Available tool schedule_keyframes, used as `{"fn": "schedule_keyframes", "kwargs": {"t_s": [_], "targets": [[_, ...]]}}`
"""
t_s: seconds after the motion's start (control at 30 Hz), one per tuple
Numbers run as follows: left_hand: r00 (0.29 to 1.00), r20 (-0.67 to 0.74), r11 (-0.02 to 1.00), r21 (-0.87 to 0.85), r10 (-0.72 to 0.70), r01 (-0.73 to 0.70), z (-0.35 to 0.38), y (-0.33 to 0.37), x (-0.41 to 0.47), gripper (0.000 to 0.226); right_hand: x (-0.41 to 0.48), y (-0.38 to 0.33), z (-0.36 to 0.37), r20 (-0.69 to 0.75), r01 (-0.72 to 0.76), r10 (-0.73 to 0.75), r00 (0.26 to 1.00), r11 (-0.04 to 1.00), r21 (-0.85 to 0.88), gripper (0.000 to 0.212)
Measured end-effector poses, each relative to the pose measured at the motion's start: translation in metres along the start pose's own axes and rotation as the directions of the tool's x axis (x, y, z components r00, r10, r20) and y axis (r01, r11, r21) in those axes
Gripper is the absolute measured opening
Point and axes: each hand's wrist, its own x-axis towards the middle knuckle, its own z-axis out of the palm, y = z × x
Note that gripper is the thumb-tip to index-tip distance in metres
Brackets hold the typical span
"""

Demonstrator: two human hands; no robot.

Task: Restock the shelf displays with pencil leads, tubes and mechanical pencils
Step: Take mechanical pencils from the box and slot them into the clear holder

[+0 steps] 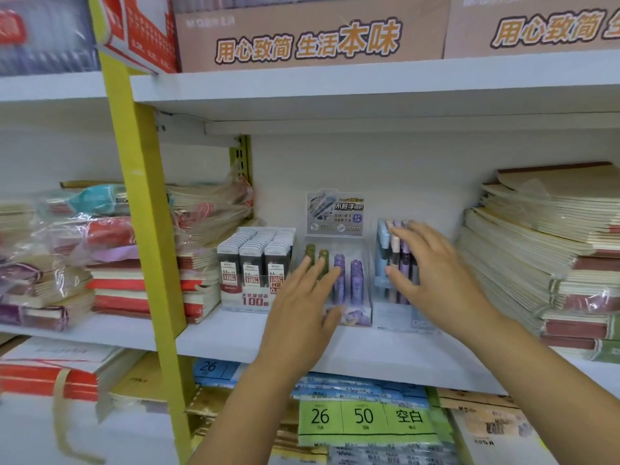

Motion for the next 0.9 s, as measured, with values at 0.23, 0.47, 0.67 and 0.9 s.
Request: {"fn": "schedule_keyframes", "kwargs": {"t_s": [0.23, 0.47, 0.67, 0.9], "targets": [[0.982, -0.186, 0.999, 0.008, -0.036, 0.038, -0.041, -0.033, 0.003, 0.054, 0.007, -0.052, 0.008, -0.068, 0.118, -0.110, 0.992, 0.986, 0.120, 0.051], [0.992, -0.052, 0.971, 0.204, -0.119, 0.127, -0.060, -0.081, 0.017, 0.055, 0.026, -0.093, 0.062, 0.375, 0.098, -0.082, 0.923, 0.995, -0.023, 0.061], [0.994, -0.071, 0.974, 0.207, -0.081, 0.094, -0.064, -0.090, 0.018, 0.048, 0.029, -0.095, 0.067, 0.367, 0.105, -0.047, 0.929, 0.984, -0.142, 0.056], [0.992, -0.051, 0.988, 0.098, -0.118, 0.123, -0.070, -0.096, 0.023, 0.060, 0.076, -0.123, 0.062, 0.314, 0.175, -0.226, 0.922, 0.968, 0.181, 0.061]]}}
